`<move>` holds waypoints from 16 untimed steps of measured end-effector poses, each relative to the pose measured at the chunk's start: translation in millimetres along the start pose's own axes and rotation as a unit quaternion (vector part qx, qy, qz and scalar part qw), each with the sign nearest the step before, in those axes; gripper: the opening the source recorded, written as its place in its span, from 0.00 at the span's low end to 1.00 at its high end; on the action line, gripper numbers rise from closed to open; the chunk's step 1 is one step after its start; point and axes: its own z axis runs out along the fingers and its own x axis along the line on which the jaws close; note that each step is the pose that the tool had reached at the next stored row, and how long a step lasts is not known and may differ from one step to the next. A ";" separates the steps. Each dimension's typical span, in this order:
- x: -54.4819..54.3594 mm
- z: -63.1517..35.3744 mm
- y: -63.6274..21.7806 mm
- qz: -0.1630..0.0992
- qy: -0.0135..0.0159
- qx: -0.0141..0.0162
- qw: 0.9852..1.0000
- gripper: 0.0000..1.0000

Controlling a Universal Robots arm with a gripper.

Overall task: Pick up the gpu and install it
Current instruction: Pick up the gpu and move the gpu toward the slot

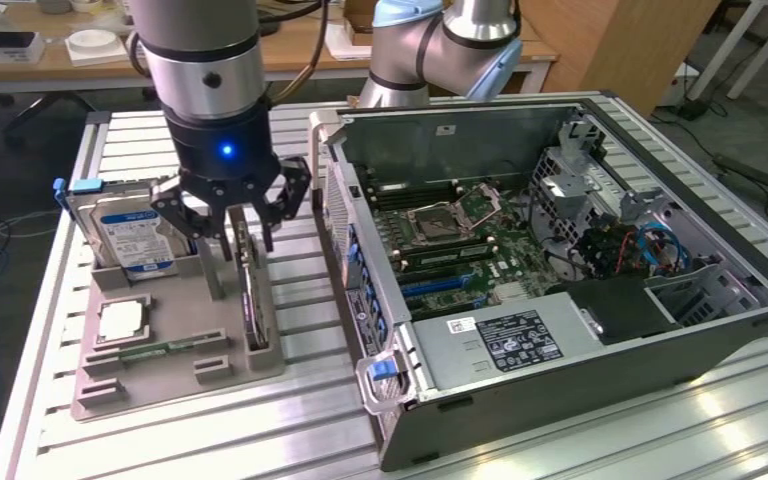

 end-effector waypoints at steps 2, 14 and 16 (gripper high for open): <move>-0.4 0.7 -0.1 0.000 0.000 0.000 1.000 0.47; -2.9 5.0 -0.9 0.000 0.000 0.000 1.000 0.47; -3.2 5.7 -1.0 -0.001 0.000 0.000 1.000 0.47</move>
